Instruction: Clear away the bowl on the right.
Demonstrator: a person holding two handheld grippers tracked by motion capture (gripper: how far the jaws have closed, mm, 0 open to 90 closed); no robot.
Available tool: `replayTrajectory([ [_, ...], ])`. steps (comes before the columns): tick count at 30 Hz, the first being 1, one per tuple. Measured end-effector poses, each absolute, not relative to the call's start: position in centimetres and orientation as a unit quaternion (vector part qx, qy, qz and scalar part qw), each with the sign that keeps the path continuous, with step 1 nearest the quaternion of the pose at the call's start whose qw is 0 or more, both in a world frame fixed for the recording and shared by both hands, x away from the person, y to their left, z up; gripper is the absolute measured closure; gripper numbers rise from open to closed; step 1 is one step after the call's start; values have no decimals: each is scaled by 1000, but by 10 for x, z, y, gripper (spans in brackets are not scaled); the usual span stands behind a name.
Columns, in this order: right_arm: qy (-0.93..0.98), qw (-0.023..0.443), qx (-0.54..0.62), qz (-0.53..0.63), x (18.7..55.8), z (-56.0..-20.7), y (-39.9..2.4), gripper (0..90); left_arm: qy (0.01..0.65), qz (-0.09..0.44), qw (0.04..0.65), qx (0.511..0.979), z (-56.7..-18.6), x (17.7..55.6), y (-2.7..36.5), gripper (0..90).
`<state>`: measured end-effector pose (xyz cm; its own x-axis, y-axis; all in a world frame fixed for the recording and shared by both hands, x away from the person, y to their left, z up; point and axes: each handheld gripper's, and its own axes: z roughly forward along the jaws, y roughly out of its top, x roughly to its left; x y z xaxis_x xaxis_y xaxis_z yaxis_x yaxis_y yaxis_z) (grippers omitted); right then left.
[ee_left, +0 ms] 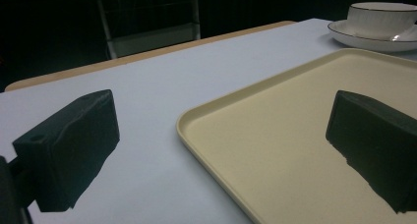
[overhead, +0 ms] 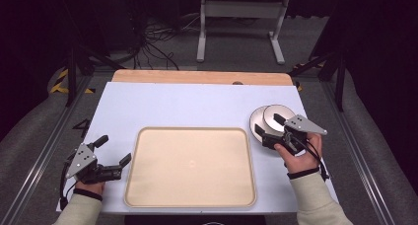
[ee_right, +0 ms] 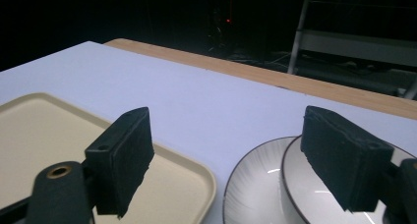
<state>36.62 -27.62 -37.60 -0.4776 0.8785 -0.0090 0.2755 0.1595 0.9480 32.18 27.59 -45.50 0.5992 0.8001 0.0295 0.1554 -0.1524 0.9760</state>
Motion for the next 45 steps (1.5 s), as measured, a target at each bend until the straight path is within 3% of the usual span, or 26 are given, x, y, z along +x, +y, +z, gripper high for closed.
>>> replayTrajectory([
  [32, 638, 357, 549, 405, 398, -361, -323, 217, 343, 291, 554, 700, -455, 322, 276, 3],
  [40, 632, 351, 584, 368, 410, -364, -331, 264, 342, 291, 554, 701, -455, 322, 276, 3],
  [45, 626, 317, 624, 344, 423, -373, -339, 292, 342, 291, 554, 701, -455, 322, 276, 3],
])
